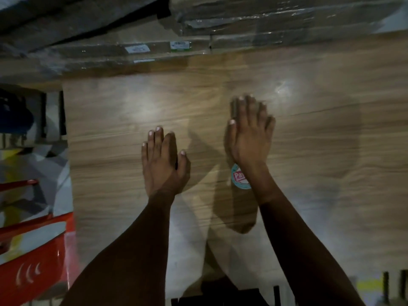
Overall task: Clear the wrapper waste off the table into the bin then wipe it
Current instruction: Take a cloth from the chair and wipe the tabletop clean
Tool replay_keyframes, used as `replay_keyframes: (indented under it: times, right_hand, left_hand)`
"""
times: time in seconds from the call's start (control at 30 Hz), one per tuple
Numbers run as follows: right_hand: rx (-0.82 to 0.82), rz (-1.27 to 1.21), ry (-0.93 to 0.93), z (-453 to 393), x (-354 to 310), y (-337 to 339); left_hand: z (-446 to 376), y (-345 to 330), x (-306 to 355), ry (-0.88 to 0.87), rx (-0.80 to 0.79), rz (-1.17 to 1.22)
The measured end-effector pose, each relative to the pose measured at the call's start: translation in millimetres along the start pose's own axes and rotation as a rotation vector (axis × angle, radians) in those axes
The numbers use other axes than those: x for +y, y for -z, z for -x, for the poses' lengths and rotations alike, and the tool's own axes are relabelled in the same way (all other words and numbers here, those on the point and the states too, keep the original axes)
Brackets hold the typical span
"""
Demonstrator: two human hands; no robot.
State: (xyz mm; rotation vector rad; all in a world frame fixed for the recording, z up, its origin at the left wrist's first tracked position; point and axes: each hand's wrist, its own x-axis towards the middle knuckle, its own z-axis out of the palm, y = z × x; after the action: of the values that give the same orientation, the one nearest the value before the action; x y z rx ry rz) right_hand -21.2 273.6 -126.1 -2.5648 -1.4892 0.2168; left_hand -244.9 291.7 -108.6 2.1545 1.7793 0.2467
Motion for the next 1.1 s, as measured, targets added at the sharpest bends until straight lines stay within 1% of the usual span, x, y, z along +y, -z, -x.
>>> replay_keyframes:
  times: [0.07, 0.13, 0.17, 0.27, 0.3, 0.33, 0.37, 0.5, 0.53, 0.57, 0.67, 0.7, 0.73, 0.83, 0.87, 0.9, 0.97, 1.1]
  right_hand:
    - [0.021, -0.024, -0.110, 5, 2, 1]
    - [0.033, -0.023, -0.137, 22, -12, -2]
    - [0.020, -0.023, -0.098, 33, -19, -5]
    - [-0.024, 0.018, 0.097, 67, -29, -12]
    - [-0.032, 0.026, 0.131, 73, -24, -11]
    - [-0.035, 0.023, 0.125, 76, -16, -9]
    - [-0.026, 0.013, 0.075, 77, -6, -6]
    - [0.039, -0.006, -0.251, 80, 22, 2]
    - [0.039, -0.005, -0.275, 86, 17, 2]
    - [0.023, -0.009, -0.240, 94, 9, 1]
    - [-0.048, -0.008, 0.050, 129, -3, -3]
    - [-0.049, -0.003, 0.096, 136, 3, -2]
    - [-0.034, -0.006, 0.076, 142, 13, 0]
    - [0.023, -0.026, -0.184, 153, 38, 3]
    - [0.017, -0.023, -0.236, 156, 39, 3]
    - [0.005, -0.014, -0.248, 160, 38, 3]
    - [-0.019, 0.001, -0.174, 173, 29, 2]
    - [-0.100, 0.000, 0.151, 207, 24, 2]
  left_hand:
    - [-1, -1, -1, 0.001, 0.007, 0.001]
    - [1, -2, -3, -0.005, 0.008, -0.002]
    - [0, -2, -4, -0.009, 0.008, -0.004]
    - [1, -2, -4, -0.012, 0.004, -0.023]
    - [1, -1, -3, -0.010, -0.001, -0.027]
    - [1, 0, -2, -0.008, -0.008, -0.024]
    - [1, 1, -2, -0.006, -0.011, -0.014]
    - [4, 1, -2, -0.016, -0.001, -0.005]
    - [4, 0, -1, -0.019, 0.001, -0.010]
    - [4, 0, -1, -0.021, 0.005, -0.013]
    - [7, 2, 1, -0.038, 0.016, -0.008]
    - [8, 2, 1, -0.049, 0.022, -0.001]
    - [8, 2, 1, -0.060, 0.026, 0.011]
    - [9, 1, -2, -0.084, 0.025, 0.000]
    - [9, 1, -3, -0.085, 0.023, -0.014]
    - [9, 0, -2, -0.084, 0.023, -0.024]
    - [11, 2, 0, -0.085, 0.022, -0.023]
    - [19, 0, 0, -0.171, 0.010, -0.140]
